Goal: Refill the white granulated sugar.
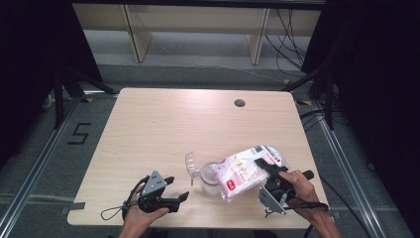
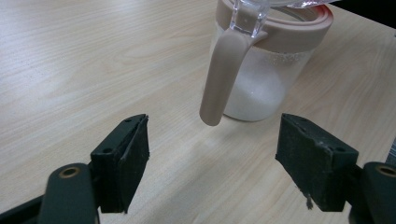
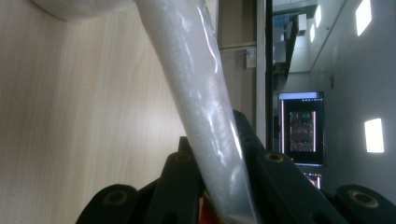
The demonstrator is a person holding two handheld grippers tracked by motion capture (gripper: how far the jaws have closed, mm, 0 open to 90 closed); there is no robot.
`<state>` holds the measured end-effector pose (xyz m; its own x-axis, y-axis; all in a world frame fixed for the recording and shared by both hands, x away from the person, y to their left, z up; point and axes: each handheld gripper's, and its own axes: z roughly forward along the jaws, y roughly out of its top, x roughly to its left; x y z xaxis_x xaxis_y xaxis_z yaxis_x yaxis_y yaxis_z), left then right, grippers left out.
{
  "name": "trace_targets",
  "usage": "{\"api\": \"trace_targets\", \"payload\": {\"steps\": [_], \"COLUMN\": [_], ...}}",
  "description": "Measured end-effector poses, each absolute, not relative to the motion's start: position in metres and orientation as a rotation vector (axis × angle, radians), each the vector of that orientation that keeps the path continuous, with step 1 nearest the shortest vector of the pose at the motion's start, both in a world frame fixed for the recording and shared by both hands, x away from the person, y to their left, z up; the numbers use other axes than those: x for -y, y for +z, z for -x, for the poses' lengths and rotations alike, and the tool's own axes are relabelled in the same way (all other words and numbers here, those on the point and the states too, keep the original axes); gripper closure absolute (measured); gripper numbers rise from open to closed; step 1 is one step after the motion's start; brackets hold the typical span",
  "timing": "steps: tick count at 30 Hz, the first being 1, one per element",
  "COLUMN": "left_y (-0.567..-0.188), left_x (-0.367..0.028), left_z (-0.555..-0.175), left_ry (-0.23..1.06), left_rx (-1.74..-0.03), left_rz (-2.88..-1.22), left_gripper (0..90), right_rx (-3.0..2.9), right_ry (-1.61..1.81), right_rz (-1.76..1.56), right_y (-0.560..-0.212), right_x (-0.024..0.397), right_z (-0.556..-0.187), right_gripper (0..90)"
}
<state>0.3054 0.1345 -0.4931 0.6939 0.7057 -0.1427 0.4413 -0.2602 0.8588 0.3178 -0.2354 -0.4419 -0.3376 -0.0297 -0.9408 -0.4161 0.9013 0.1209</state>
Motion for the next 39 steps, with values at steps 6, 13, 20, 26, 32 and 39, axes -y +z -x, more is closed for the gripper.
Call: {"api": "trace_targets", "payload": {"steps": [6,13,20,26,32,39], "left_y": [-0.493,-0.493,-0.493,-0.493,-0.493,-0.493], "left_x": [-0.134,-0.135,-0.135,-0.135,-0.134,-0.135], "left_z": [-0.305,-0.305,-0.305,-0.306,-0.305,-0.306], "left_ry": [0.331,0.332,0.332,0.339,0.328,0.334], "left_rx": [-0.893,-0.893,-0.891,-0.876,-0.9,-0.899], "left_rz": [-1.903,-1.903,-1.905,-1.915,-1.895,-1.903], "left_gripper": [25.2,25.3,25.5,25.5,25.5,25.5], "right_rx": [-1.877,-1.871,-1.897,-1.888,-1.926,-1.92], "right_ry": [0.412,0.407,0.463,0.522,0.689,0.779], "right_rz": [0.387,0.377,0.333,0.334,0.215,0.157], "right_y": [-0.441,-0.441,-0.443,-0.435,-0.431,-0.432], "right_x": [0.235,0.236,0.237,0.239,0.246,0.251], "right_z": [-0.321,-0.319,-0.32,-0.319,-0.319,-0.321], "right_gripper": [83.6,84.1,84.4,84.5,84.6,84.8]}}
